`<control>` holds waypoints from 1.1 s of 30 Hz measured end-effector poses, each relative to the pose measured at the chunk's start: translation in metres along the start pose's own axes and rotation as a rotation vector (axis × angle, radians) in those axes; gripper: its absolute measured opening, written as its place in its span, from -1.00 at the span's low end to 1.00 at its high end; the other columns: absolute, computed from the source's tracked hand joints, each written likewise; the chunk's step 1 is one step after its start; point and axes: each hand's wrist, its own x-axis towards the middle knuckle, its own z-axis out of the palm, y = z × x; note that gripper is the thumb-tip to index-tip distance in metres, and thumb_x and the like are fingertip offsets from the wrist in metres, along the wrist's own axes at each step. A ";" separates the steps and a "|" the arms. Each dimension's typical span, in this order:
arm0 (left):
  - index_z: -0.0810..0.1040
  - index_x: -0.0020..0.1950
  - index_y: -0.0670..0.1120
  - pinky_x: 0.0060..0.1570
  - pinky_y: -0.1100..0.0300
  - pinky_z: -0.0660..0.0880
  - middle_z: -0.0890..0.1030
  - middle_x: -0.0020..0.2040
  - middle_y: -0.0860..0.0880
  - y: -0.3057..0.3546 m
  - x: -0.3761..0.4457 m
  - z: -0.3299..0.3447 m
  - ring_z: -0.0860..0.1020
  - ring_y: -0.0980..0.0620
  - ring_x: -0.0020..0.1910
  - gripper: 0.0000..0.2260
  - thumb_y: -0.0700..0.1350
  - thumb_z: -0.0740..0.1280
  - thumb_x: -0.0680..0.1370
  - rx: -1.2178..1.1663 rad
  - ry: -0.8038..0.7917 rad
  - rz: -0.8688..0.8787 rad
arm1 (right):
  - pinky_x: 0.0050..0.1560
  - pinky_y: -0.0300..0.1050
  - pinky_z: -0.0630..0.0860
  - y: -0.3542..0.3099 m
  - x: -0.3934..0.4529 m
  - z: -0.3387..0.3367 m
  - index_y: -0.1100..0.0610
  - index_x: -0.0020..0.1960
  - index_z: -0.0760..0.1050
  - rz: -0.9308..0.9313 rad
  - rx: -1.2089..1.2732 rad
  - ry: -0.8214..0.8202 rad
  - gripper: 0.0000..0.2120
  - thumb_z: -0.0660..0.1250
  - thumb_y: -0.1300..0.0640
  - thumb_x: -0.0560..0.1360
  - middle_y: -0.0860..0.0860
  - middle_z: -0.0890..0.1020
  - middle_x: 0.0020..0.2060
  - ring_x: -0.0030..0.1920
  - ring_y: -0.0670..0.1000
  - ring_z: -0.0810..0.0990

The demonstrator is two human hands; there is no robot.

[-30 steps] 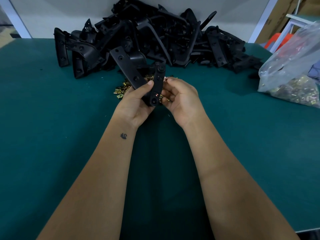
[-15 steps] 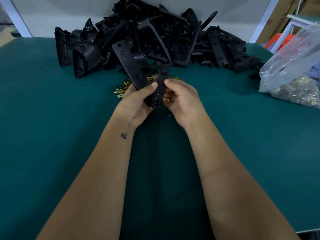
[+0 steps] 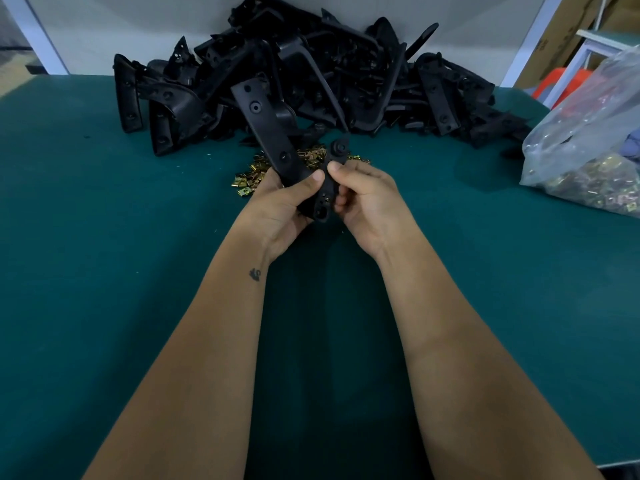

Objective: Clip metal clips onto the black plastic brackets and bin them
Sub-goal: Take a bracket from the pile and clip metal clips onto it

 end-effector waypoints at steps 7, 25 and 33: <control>0.41 0.36 -0.26 -0.01 0.05 0.59 0.65 -0.04 -0.13 -0.005 0.002 0.000 0.65 -0.05 -0.10 -0.67 -0.26 0.31 0.60 -0.057 0.004 0.024 | -0.39 -0.27 0.34 -0.001 -0.001 0.004 0.03 -0.47 0.51 -0.061 -0.117 0.038 -0.59 0.36 0.24 0.55 -0.09 0.38 -0.50 -0.44 -0.13 0.35; 0.54 -0.01 -0.17 -0.30 0.26 0.54 0.68 -0.20 -0.06 0.004 0.006 -0.019 0.63 0.08 -0.30 -0.97 -0.26 0.31 0.61 -0.638 0.304 0.102 | 0.20 -0.03 0.20 0.014 0.015 -0.014 -0.09 0.40 0.45 -0.172 -1.451 0.205 -0.58 0.21 0.02 0.54 -0.04 0.49 0.25 0.28 0.10 0.31; 0.34 0.47 -0.22 -0.36 0.22 0.56 0.61 0.04 -0.14 -0.001 0.014 -0.017 0.61 0.00 -0.13 -0.53 -0.26 0.38 0.58 -0.519 0.393 0.094 | 0.14 -0.01 0.23 0.019 0.020 -0.008 -0.14 0.19 0.58 -0.289 -1.478 0.254 -0.79 0.30 -0.05 0.58 -0.05 0.53 0.17 0.23 0.10 0.37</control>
